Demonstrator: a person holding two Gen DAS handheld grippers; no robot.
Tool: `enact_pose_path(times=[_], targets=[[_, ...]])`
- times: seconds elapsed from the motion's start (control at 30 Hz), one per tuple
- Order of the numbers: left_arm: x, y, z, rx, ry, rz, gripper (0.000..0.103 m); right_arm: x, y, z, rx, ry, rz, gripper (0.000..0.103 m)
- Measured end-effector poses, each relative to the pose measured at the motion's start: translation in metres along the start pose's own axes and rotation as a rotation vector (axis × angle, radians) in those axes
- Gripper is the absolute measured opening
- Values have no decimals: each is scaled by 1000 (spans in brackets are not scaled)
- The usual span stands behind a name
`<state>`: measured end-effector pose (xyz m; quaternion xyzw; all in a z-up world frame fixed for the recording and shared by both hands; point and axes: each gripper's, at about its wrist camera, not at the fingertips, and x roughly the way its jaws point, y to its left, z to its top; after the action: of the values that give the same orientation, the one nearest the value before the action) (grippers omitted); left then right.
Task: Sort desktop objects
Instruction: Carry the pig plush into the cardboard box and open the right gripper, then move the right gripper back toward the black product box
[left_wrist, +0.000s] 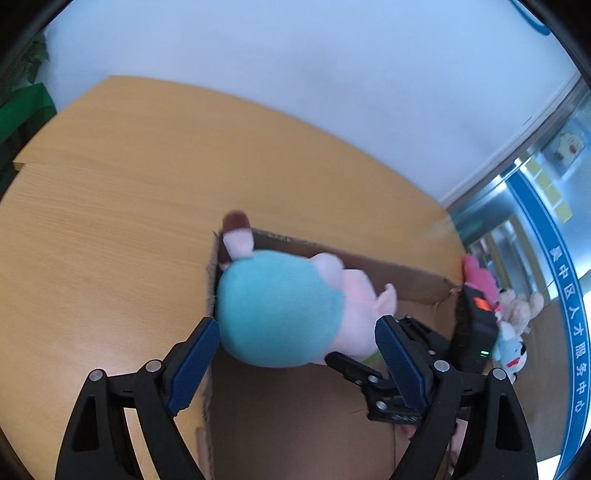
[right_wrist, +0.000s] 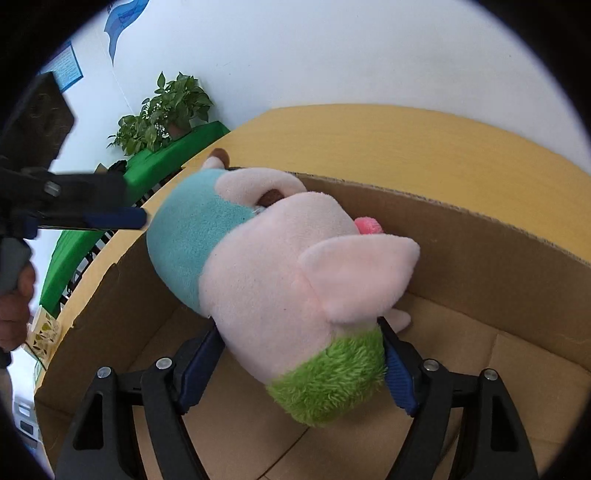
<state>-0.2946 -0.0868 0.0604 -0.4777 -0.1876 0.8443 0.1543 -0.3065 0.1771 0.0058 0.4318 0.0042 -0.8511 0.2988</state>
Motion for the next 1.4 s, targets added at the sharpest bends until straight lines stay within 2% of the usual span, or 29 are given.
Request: enact_pose_path(times=[0.1,0.2,0.27,0.33,0.47,0.57,0.63,0.77,0.83,0.93,1.17,1.2,1.3,1.4], targets=[[-35,-4,-13,33,-65,10,88,-3,-3,-10,-3,6,-14,84],[-55,-18,-32,93,-110,54,91,-1,7,-11,9,33,-38,85],[-71,-18,-44,123,-135,70,91,-8,13,-8,6,18,-53,85],[-94,-10,-56,139,-163,97,91,-30,22,-6,-2,-5,-59,85],[-114,-34,-81,214,-257,138,92,-90,40,-21,-25,-70,-111,85],[-129,-52,-107,283,-319,183,94,-144,58,-51,-55,-149,-185,86],[-137,-64,-126,317,-340,194,101,-176,67,-78,-62,-187,-216,88],[-146,-80,-164,350,-366,205,102,-221,84,-136,-33,-216,-261,89],[-152,-84,-179,343,-358,178,102,-242,84,-164,-23,-220,-277,89],[-163,-90,-198,340,-354,154,102,-258,87,-189,-17,-197,-308,89],[-194,-109,-232,386,-547,363,102,-273,93,-207,43,-221,-397,89],[-196,-110,-238,393,-559,377,102,-272,92,-210,55,-212,-431,89],[-194,-111,-251,406,-504,347,102,-270,94,-214,81,-217,-469,89],[-189,-114,-262,391,-481,324,102,-272,98,-216,92,-240,-498,89]])
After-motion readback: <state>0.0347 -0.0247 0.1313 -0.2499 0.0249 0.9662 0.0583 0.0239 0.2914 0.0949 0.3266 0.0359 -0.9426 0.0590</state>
